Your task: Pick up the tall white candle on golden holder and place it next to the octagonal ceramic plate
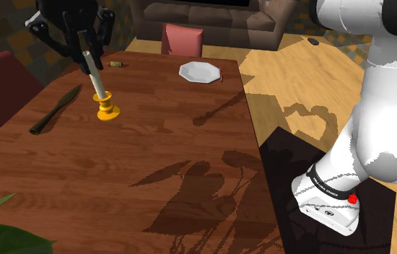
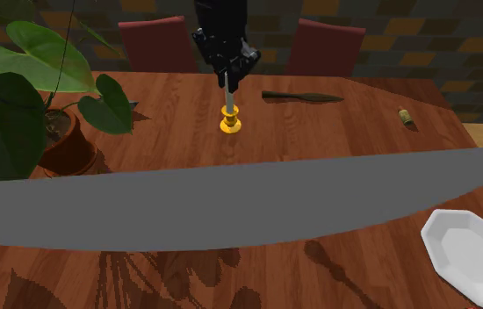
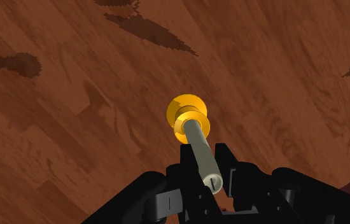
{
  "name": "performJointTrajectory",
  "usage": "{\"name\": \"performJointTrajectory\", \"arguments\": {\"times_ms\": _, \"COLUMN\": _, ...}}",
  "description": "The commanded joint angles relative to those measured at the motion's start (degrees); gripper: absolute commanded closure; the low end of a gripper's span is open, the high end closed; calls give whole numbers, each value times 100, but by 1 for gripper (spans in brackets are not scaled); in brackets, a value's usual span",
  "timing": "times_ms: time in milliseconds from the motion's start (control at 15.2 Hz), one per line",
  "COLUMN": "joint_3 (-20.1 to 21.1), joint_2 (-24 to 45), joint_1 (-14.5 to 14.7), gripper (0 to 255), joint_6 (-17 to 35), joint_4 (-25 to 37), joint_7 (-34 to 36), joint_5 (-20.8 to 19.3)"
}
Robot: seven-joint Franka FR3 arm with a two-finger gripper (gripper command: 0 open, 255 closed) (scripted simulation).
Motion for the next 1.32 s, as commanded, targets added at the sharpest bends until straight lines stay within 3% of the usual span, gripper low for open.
{"name": "performJointTrajectory", "arguments": {"times_ms": 0, "joint_3": 8, "joint_2": -367, "joint_1": -386, "gripper": 255, "joint_6": 221, "joint_4": -547, "joint_7": -233, "joint_5": 207}}
{"name": "performJointTrajectory", "arguments": {"times_ms": 264, "joint_3": -67, "joint_2": -1073, "joint_1": -1063, "gripper": 255, "joint_6": 544, "joint_4": -1457, "joint_7": -800, "joint_5": 629}}
{"name": "performJointTrajectory", "arguments": {"times_ms": 594, "joint_3": -296, "joint_2": -1771, "joint_1": -1705, "gripper": 255, "joint_6": 790, "joint_4": -2263, "joint_7": -1583, "joint_5": 1062}}
{"name": "performJointTrajectory", "arguments": {"times_ms": 1254, "joint_3": -991, "joint_2": -2591, "joint_1": -2570, "gripper": 255, "joint_6": 989, "joint_4": -3152, "joint_7": -3133, "joint_5": 1535}}
